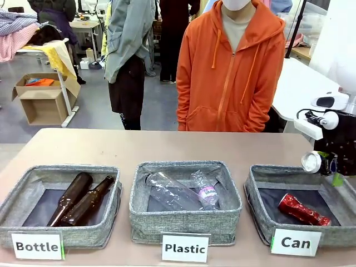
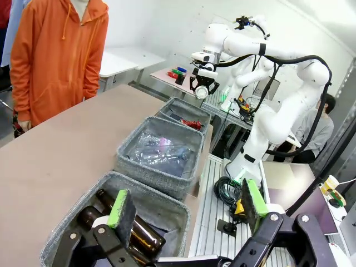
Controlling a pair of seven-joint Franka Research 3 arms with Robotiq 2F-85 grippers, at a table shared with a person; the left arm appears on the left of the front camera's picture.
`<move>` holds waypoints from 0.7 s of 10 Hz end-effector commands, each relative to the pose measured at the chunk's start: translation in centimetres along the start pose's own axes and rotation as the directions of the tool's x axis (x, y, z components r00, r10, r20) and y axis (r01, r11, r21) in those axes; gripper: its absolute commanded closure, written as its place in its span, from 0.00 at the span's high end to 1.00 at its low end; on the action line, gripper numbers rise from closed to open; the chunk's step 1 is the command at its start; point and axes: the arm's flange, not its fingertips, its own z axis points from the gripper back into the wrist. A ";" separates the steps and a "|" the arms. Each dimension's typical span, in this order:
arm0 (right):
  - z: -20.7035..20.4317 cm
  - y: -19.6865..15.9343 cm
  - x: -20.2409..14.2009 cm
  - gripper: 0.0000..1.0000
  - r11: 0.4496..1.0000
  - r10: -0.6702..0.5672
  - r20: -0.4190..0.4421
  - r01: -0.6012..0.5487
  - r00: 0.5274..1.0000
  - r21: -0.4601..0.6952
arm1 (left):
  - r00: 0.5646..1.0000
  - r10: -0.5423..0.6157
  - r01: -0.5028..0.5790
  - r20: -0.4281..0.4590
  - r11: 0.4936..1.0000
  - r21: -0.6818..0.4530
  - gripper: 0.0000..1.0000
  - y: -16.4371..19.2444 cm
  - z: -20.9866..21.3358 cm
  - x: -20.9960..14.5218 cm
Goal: Sort the can waste into the basket.
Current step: Pick up the can waste from the table and place it in the right Fabric basket.
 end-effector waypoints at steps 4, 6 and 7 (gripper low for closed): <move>-0.1 -1.3 0.7 1.00 0.963 -0.270 0.100 0.269 0.958 0.020 | 1.000 0.011 -0.011 0.013 1.000 -0.005 1.00 -0.1 0.0 0.4; 0.4 -1.5 1.1 1.00 0.916 -0.401 0.182 0.396 0.898 0.063 | 1.000 0.011 -0.011 0.013 1.000 -0.005 1.00 -0.1 0.0 0.4; 0.9 -1.6 1.4 1.00 0.831 -0.553 0.266 0.544 0.790 0.114 | 1.000 0.011 -0.011 0.013 1.000 -0.005 1.00 -0.1 0.0 0.4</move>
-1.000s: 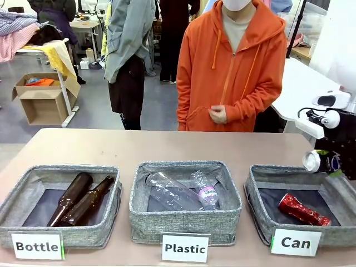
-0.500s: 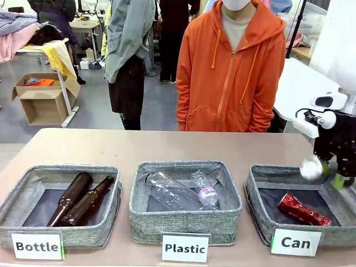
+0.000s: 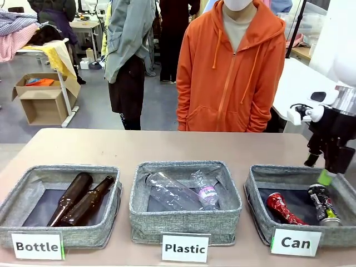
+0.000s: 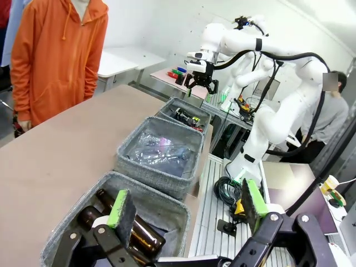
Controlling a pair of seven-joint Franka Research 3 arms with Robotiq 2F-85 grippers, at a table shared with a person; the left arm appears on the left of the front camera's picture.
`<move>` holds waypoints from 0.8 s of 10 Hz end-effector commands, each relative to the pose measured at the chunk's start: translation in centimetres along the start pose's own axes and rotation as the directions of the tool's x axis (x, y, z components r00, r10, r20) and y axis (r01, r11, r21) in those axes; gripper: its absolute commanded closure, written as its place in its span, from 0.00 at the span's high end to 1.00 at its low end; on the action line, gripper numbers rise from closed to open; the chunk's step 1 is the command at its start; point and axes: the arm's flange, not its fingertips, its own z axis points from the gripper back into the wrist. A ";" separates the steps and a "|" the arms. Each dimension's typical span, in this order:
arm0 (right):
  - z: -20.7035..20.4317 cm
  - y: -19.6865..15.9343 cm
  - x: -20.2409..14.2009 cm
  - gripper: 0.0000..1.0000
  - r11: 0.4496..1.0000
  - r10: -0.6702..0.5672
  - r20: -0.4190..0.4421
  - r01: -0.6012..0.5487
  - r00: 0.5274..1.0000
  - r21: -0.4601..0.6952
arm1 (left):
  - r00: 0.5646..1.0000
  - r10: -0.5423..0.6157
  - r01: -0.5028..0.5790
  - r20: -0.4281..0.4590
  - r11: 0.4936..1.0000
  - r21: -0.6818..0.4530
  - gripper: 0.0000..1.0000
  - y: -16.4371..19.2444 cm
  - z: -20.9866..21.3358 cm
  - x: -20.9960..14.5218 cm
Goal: Sort the can waste into the basket.
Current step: Pick up the can waste from the table and place it in the right Fabric basket.
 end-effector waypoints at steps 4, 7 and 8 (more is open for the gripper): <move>4.4 -0.2 -1.1 1.00 0.443 -0.829 0.552 0.498 -0.087 0.746 | 1.000 0.011 -0.011 0.013 1.000 -0.005 1.00 -0.1 0.0 0.4; 4.2 0.5 -5.3 1.00 0.438 -0.840 0.422 0.035 -0.341 0.898 | 1.000 0.011 -0.011 0.013 1.000 -0.005 1.00 -0.1 0.0 0.4; 4.4 0.3 -5.5 1.00 0.429 -0.885 0.404 -0.068 -0.231 0.901 | 1.000 0.011 -0.011 0.013 1.000 -0.005 1.00 -0.1 0.0 0.4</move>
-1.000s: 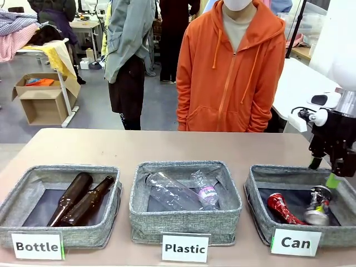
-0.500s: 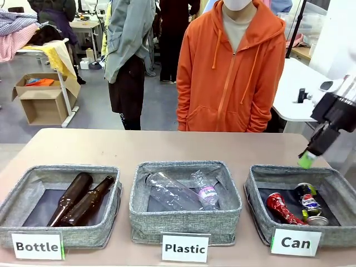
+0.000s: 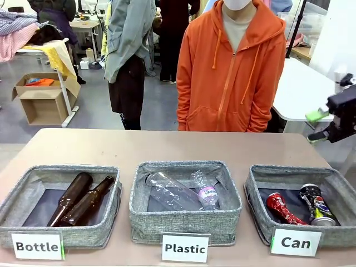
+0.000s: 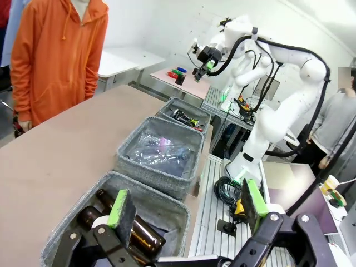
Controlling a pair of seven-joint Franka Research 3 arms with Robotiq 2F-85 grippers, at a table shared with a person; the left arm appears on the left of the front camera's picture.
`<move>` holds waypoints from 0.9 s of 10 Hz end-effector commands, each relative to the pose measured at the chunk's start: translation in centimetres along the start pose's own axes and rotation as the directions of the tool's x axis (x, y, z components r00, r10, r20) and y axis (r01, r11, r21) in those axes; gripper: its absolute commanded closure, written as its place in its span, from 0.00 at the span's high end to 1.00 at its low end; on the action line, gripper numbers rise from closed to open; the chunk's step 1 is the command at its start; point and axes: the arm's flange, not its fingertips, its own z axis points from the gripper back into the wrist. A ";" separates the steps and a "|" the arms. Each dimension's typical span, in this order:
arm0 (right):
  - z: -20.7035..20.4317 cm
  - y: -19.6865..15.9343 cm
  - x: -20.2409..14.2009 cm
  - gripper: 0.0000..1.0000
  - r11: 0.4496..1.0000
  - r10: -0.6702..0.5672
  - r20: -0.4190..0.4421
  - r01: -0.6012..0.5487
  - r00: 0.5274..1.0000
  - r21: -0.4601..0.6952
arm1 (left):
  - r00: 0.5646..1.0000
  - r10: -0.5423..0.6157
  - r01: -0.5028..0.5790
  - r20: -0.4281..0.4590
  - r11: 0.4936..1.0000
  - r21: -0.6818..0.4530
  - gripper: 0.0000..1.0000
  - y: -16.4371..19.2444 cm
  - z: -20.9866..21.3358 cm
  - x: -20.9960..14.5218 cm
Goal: Sort the can waste into the basket.
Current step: Pick up the can waste from the table and place it in the right Fabric basket.
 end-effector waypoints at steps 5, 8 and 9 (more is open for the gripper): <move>0.7 -0.6 0.3 1.00 0.965 -0.144 0.185 0.097 0.972 0.244 | 1.000 0.011 -0.011 0.013 1.000 -0.005 1.00 -0.1 0.0 0.4; 0.7 -0.6 0.3 1.00 0.965 -0.144 0.185 0.097 0.972 0.244 | 1.000 0.011 -0.011 0.013 1.000 -0.005 1.00 -0.1 0.0 0.4; 0.7 -0.6 0.3 1.00 0.965 -0.144 0.185 0.097 0.972 0.244 | 1.000 0.011 -0.011 0.013 1.000 -0.005 1.00 -0.1 0.0 0.4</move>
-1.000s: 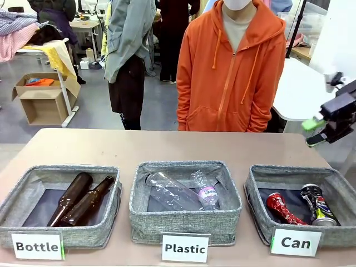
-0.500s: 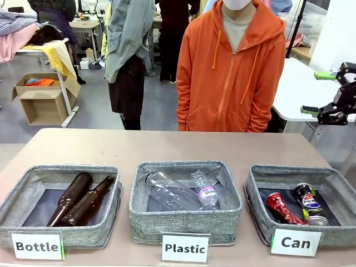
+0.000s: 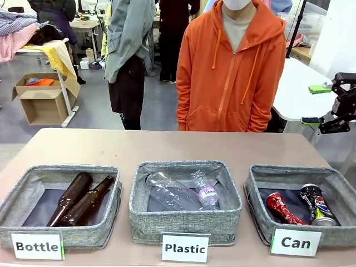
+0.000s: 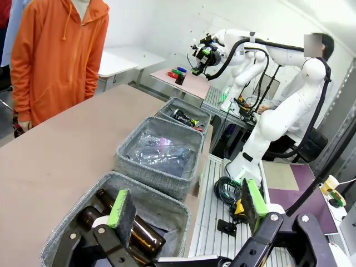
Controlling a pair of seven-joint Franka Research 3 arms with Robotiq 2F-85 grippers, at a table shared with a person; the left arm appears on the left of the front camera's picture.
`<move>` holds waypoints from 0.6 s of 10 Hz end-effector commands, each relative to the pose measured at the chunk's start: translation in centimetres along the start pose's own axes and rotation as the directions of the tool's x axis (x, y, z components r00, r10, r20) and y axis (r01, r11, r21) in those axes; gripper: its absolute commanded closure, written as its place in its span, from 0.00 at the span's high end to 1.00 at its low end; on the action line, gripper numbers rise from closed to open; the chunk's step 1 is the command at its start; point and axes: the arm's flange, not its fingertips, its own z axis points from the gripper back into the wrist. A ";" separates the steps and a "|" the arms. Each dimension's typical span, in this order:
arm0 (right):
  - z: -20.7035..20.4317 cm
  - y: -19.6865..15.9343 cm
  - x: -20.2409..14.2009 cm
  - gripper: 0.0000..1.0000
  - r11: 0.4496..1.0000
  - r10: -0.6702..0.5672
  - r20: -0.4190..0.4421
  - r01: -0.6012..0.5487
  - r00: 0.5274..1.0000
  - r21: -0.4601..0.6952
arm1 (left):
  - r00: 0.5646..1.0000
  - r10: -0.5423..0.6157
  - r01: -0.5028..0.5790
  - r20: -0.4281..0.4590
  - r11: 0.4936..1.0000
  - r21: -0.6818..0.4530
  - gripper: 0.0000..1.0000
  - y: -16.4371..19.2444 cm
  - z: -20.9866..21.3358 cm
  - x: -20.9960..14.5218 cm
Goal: Sort the can waste into the basket.
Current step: Pick up the can waste from the table and place it in the right Fabric basket.
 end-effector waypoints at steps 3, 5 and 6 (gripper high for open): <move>0.5 0.2 0.2 1.00 1.000 0.024 -0.007 -0.024 1.000 0.003 | 1.000 0.011 -0.011 0.013 1.000 -0.005 1.00 -0.1 0.0 0.4; 0.5 0.2 0.2 1.00 1.000 0.024 -0.007 -0.024 1.000 0.003 | 1.000 0.011 -0.011 0.013 1.000 -0.005 1.00 -0.1 0.0 0.4; 0.5 0.2 0.2 1.00 1.000 0.024 -0.007 -0.024 1.000 0.003 | 1.000 0.011 -0.011 0.013 1.000 -0.005 1.00 -0.1 0.0 0.4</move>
